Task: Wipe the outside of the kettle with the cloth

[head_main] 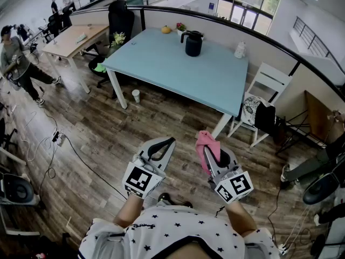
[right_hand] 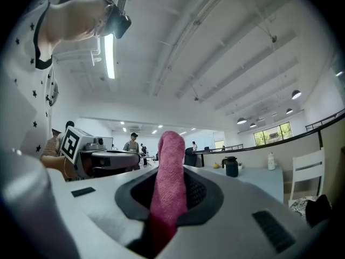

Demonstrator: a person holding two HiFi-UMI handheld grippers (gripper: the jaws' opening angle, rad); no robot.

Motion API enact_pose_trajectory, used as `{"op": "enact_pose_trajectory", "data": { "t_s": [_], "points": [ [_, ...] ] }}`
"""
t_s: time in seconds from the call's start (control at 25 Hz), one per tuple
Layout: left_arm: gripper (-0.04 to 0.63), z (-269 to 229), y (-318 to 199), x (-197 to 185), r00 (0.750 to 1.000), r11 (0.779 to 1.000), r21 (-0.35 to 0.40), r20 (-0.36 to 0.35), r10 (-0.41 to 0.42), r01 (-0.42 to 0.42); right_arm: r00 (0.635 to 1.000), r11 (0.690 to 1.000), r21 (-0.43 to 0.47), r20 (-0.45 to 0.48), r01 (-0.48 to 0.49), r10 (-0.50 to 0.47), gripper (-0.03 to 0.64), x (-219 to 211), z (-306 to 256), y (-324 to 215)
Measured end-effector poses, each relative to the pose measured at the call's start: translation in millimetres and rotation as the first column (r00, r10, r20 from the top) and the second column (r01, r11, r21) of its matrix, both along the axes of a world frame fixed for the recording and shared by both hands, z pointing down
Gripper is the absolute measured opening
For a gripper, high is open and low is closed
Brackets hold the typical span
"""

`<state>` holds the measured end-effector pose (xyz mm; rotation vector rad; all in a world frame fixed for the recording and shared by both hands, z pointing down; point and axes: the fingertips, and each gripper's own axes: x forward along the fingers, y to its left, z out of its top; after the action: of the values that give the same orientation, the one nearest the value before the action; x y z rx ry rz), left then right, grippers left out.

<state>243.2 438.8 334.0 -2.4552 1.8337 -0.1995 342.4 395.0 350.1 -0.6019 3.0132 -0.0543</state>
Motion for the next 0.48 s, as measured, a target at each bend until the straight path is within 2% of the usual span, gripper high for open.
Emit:
{"op": "enact_pose_trajectory", "data": {
  "t_s": [0.48],
  "points": [
    [0.029, 0.0, -2.2, 9.6, 1.0, 1.0, 0.0, 0.02, -0.013, 0.013, 0.999, 1.0, -0.025, 0.042, 0.001, 0.0, 0.055, 9.8, -2.3, -7.1]
  ]
}}
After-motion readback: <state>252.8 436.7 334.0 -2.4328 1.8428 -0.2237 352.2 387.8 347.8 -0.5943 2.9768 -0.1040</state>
